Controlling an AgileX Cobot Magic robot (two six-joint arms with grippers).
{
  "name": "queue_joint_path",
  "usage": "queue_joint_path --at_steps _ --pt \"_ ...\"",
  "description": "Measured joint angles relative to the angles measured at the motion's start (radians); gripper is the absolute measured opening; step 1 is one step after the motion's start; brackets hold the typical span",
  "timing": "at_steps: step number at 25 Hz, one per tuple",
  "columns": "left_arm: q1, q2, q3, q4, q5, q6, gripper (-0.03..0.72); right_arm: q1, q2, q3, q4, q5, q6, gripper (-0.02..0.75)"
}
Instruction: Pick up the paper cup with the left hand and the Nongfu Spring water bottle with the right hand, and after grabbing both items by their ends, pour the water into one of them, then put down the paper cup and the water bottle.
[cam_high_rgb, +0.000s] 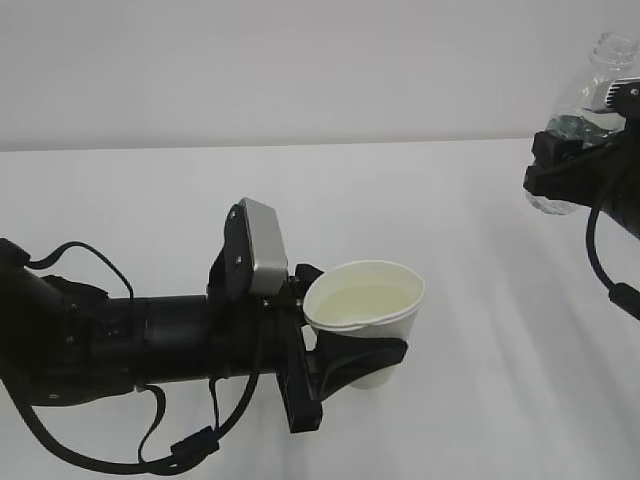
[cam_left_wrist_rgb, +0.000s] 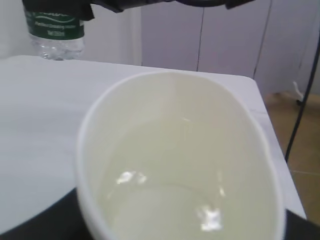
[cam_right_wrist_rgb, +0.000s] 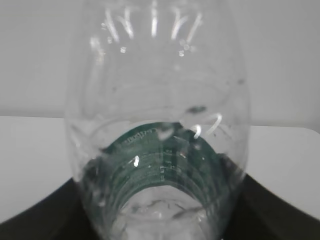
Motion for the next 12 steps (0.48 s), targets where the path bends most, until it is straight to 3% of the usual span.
queue_joint_path --at_steps 12 --pt "0.0 0.0 0.0 -0.167 0.002 0.088 0.409 0.0 0.0 0.0 0.0 0.029 0.0 0.462"
